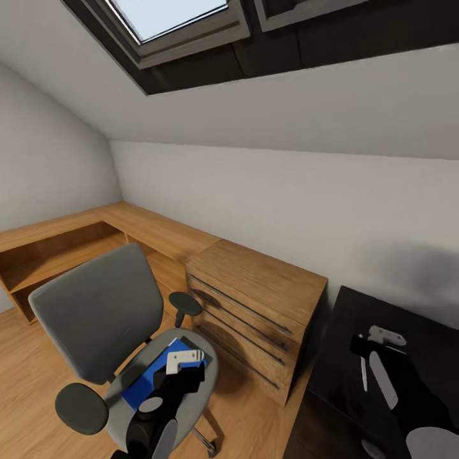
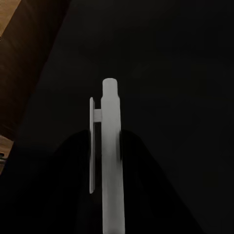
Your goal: In the bedroom, organize the workspace by keeping the computer under the desk, ensuring the monitor is on the desk, placing the keyboard on the desk next to the monitor, placing the mouse on the desk next to the keyboard, moving the folder from the swivel chair onto the desk next to the mouse, stacking the notebook on top of the folder with the pen on top of the notebook, and positioning the swivel chair next to the desk.
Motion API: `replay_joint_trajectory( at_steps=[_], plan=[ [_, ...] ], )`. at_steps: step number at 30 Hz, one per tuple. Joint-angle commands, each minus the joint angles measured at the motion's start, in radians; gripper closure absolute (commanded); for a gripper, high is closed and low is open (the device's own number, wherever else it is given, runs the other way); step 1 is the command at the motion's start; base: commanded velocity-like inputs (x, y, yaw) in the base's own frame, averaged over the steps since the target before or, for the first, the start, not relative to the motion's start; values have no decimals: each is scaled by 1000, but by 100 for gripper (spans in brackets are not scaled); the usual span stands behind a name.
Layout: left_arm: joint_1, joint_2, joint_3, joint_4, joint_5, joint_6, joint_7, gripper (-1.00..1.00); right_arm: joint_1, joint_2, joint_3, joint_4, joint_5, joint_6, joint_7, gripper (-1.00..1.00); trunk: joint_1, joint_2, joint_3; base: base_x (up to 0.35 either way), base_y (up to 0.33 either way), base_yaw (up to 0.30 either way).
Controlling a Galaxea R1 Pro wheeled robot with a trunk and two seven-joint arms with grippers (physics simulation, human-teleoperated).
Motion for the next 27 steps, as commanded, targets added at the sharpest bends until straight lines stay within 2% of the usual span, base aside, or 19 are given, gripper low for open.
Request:
replay_joint_trajectory(
  at_steps=[1,5,6,7,10,12,15,16,18,20,27],
  plan=[
    [-1,0,-1,-4,11,3,10,-100,-1,2,4,2,-9,-1,-9,100,0,-1,-1,0,0,0],
    [-1,0,-1,-7,11,3,27,-100,-2,7,9,8,-5,-8,-13,100,0,-1,-1,0,0,0],
    [-1,0,-1,-7,11,3,43,-100,-2,9,9,9,-5,-9,-14,100,0,-1,-1,0,0,0],
    [-1,0,-1,-9,12,3,92,-100,-2,21,10,14,-3,-11,-21,100,0,-1,-1,0,0,0],
    [-1,0,-1,-14,13,3,115,-100,-5,30,11,34,-2,-13,-37,100,0,-1,-1,0,0,0],
    [0,0,-2,-21,14,3,128,-100,-36,41,11,92,1,-40,-53,100,0,-1,-1,0,0,0],
    [3,-1,-2,-23,14,3,129,-100,-48,43,12,121,2,-56,-56,100,0,-1,-1,0,0,0],
    [7,0,-2,-32,14,3,130,-100,-78,43,12,189,3,-93,-58,100,0,-1,-1,0,0,0],
    [9,0,-2,-34,14,3,131,-100,-85,44,12,206,4,-104,-58,100,0,-1,-1,0,0,0],
    [12,0,-3,-38,14,3,131,-100,-97,44,12,241,20,-127,-58,100,0,-1,-1,0,0,0],
    [14,0,-2,-49,14,3,131,-100,-109,44,11,274,50,-159,-60,100,0,-1,-1,0,0,0]
  ],
)
